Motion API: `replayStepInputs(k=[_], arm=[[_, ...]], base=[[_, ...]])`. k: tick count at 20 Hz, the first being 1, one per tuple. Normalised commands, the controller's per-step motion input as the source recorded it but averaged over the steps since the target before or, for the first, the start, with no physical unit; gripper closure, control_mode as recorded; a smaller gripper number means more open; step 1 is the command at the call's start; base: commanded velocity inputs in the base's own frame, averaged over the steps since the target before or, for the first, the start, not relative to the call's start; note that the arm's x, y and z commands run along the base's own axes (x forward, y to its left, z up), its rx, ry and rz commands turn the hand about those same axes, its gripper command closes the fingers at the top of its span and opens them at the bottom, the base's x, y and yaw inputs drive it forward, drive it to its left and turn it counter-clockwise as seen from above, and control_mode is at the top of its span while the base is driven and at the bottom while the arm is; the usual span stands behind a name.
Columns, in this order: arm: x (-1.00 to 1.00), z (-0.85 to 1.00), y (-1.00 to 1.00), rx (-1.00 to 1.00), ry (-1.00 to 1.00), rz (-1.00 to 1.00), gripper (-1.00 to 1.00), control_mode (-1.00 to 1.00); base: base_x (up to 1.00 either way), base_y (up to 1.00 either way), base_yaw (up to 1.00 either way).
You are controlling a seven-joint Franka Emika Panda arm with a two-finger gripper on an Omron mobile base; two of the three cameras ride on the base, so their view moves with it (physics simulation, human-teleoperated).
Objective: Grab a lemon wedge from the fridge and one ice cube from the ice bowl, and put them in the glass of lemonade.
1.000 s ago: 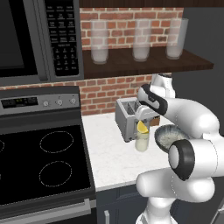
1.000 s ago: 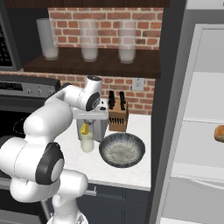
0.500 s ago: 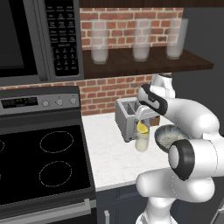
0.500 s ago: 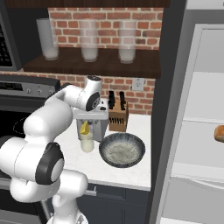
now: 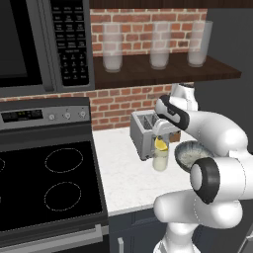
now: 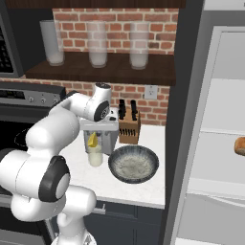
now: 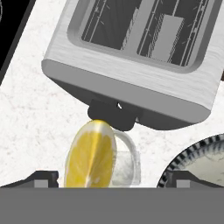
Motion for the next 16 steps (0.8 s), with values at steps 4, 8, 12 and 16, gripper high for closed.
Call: replayStepInputs(k=[4,8,12,16], arm=[[-0.08,0.00,-0.04,0.00,0.00,0.00,-1.00,-1.00],[-0.28,0.00,-0.12,0.00,0.00,0.00,-1.00,-1.00],[-0.32,0.00,-0.07,0.03,-0.02,0.00,-1.00,-1.00],[-0.24,0.00,-0.16,0.03,0.00,0.00,-1.00,-1.00]], base=[[0.00,0.00,0.00],[0.00,0.00,0.00],[0.00,0.00,0.00],[0.00,0.00,0.00]])
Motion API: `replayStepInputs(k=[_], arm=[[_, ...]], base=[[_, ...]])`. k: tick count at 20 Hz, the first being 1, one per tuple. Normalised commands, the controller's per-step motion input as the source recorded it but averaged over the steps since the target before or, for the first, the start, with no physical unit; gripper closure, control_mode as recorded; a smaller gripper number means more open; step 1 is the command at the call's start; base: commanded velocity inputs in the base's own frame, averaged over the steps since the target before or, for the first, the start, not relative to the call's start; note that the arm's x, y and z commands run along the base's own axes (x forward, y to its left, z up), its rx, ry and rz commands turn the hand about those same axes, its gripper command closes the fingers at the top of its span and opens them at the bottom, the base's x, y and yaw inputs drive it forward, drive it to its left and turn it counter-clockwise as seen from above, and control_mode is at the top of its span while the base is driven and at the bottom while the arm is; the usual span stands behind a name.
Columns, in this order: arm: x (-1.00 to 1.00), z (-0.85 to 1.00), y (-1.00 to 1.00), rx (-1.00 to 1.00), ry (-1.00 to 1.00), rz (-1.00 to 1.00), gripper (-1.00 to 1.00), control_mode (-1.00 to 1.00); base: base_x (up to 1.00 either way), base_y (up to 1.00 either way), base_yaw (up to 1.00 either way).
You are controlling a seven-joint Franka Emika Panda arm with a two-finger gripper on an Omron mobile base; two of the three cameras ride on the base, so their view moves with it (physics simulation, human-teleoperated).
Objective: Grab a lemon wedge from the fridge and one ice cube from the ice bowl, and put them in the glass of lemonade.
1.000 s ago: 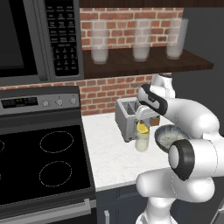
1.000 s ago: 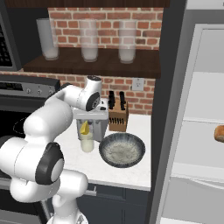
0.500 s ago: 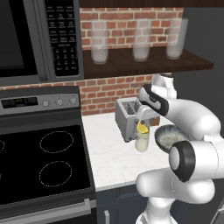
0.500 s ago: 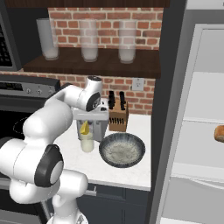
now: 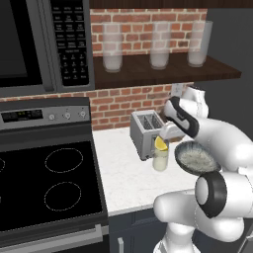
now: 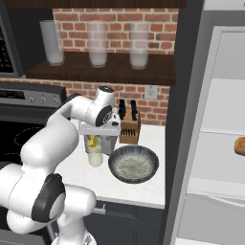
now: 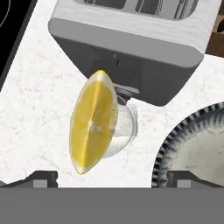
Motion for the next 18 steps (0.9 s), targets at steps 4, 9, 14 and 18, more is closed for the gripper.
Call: replayStepInputs(k=[4,9,14,18], arm=[[-0.17,0.00,-0.12,0.02,0.00,0.00,-1.00,-1.00],[-0.11,0.00,-0.04,0.01,-0.01,0.00,-1.00,-1.00],[-0.18,0.01,0.00,0.00,-0.03,0.01,-1.00,-1.00],[-0.41,0.02,0.00,0.00,0.00,0.01,-1.00,-1.00]], base=[[0.00,0.00,0.00],[0.00,0.00,0.00],[0.00,0.00,0.00],[0.00,0.00,0.00]])
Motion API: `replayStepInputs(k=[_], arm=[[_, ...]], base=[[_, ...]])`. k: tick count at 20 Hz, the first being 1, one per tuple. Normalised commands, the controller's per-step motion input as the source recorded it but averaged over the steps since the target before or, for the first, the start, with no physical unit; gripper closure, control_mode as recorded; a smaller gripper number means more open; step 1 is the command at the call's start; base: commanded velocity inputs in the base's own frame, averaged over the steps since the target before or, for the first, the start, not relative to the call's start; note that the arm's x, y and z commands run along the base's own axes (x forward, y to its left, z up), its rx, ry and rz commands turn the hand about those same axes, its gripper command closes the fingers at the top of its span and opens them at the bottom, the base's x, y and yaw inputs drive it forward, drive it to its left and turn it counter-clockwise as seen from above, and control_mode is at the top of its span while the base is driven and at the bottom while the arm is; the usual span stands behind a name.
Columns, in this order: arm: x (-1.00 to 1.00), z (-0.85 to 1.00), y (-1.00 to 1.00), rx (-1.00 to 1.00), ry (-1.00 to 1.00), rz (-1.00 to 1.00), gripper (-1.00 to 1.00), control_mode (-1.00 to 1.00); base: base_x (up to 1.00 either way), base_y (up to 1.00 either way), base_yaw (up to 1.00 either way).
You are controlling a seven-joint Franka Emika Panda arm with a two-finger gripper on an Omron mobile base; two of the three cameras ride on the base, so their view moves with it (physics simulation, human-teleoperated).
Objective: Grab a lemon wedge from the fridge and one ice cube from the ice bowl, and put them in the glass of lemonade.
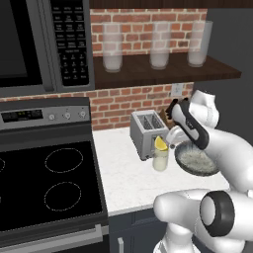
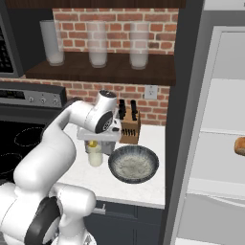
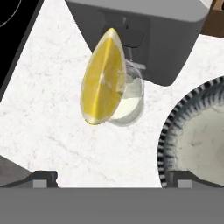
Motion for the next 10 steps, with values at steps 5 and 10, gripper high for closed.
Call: replayStepInputs(k=[5,10], arm=[[-0.62,0.19,0.00,0.00,-0.05,0.00,-1.00,-1.00],[-0.67,0.44,0.00,0.00,-0.01,0.00,-1.00,-1.00]], base=[[0.00,0.00,0.00],[0.00,0.00,0.00]])
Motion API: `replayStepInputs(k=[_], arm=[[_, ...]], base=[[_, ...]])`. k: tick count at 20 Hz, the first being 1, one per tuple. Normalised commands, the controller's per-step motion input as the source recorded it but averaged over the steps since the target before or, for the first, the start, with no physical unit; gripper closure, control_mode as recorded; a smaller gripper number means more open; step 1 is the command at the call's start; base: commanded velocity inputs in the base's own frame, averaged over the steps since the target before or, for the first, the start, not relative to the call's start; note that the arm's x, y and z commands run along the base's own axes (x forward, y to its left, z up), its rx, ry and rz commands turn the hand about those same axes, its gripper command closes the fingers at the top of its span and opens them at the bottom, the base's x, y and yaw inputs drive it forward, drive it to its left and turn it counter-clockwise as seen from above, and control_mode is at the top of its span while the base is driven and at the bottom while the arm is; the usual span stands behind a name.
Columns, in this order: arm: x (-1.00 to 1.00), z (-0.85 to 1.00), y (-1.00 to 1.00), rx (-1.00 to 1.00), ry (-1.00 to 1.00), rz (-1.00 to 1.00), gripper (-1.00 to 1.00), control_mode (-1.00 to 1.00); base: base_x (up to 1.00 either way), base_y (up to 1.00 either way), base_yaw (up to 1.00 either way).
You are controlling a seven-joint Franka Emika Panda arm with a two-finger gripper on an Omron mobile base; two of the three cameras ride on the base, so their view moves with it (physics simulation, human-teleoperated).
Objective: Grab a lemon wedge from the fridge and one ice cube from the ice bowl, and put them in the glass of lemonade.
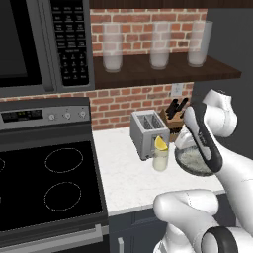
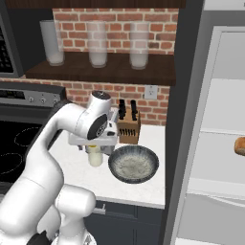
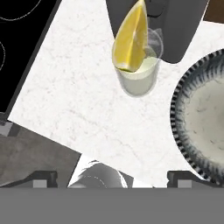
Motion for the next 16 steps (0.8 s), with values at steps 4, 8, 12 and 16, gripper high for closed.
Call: replayStepInputs(k=[4,8,12,16], arm=[[-0.69,0.59,0.20,-0.07,0.00,-0.01,-1.00,-1.00],[-0.61,0.36,0.33,-0.10,-0.02,0.00,-1.00,-1.00],[-0.59,0.31,0.38,-0.10,-0.06,0.00,-1.00,-1.00],[-0.71,0.35,0.23,-0.02,-0.17,0.00,-1.00,-1.00]], base=[[0.00,0.00,0.00],[0.00,0.00,0.00],[0.00,0.00,0.00],[0.00,0.00,0.00]])
